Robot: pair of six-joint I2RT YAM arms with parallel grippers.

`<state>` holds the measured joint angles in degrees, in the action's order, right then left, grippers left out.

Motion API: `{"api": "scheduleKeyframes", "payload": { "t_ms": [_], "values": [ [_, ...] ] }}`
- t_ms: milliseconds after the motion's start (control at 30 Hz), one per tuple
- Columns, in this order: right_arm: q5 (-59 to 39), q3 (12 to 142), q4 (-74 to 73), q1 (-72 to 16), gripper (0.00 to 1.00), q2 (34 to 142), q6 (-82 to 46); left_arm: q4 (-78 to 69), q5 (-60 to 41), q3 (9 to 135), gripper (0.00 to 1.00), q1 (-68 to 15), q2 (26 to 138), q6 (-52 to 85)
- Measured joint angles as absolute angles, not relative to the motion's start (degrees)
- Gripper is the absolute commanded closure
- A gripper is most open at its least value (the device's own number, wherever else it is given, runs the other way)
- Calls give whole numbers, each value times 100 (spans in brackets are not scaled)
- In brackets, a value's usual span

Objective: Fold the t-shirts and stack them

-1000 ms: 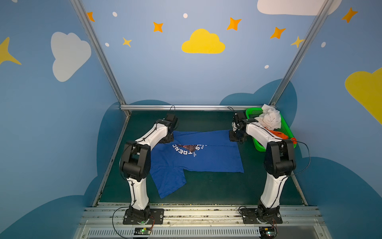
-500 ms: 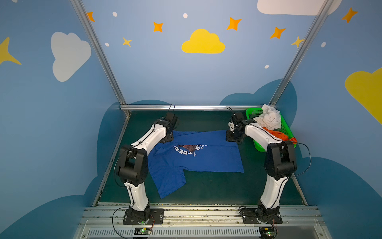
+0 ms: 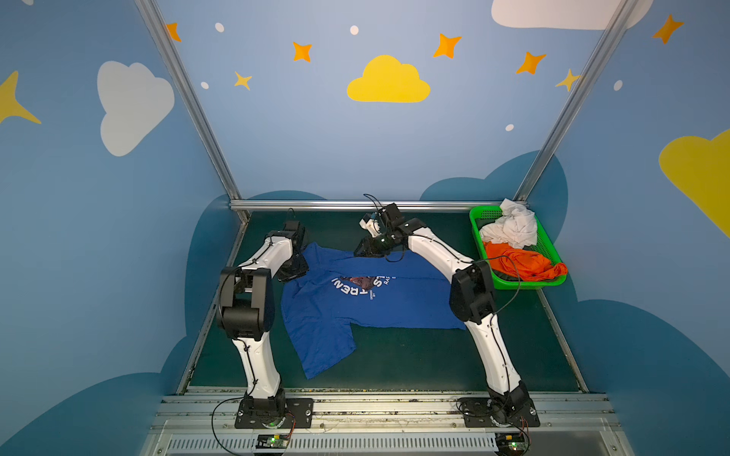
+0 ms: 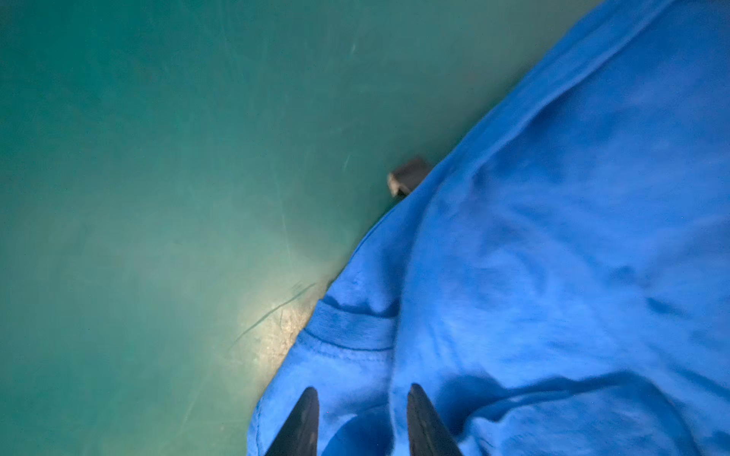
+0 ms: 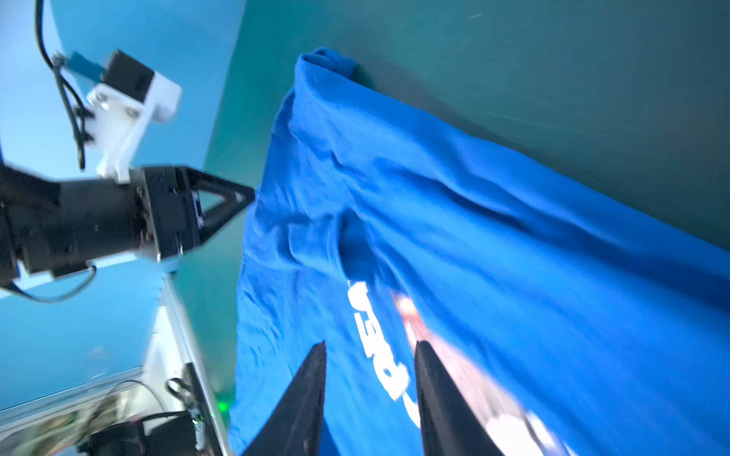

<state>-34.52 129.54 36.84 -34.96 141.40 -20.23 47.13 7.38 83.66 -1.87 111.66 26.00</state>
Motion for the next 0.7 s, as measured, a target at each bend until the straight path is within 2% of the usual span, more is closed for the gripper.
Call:
{"api": "scheduleKeyframes", "payload": {
  "t_ms": [100, 267, 500, 700],
  "values": [
    [-3935, 13421, 3500, -3494, 63, 14846, -2427, 4571, 486, 8348, 66, -71, 11218, 2646],
    [-4563, 13504, 2825, -3500, 63, 15502, -3277, 4268, 123, 8154, 75, 158, 11382, 2714],
    [-5013, 13751, 1885, -3629, 63, 15856, -4167, 4042, -244, 7990, 88, 351, 11443, 2735],
    [-5238, 14140, 1575, -3907, 64, 16147, -4554, 3848, -499, 7918, 91, 408, 11443, 2729]
  ]
}}
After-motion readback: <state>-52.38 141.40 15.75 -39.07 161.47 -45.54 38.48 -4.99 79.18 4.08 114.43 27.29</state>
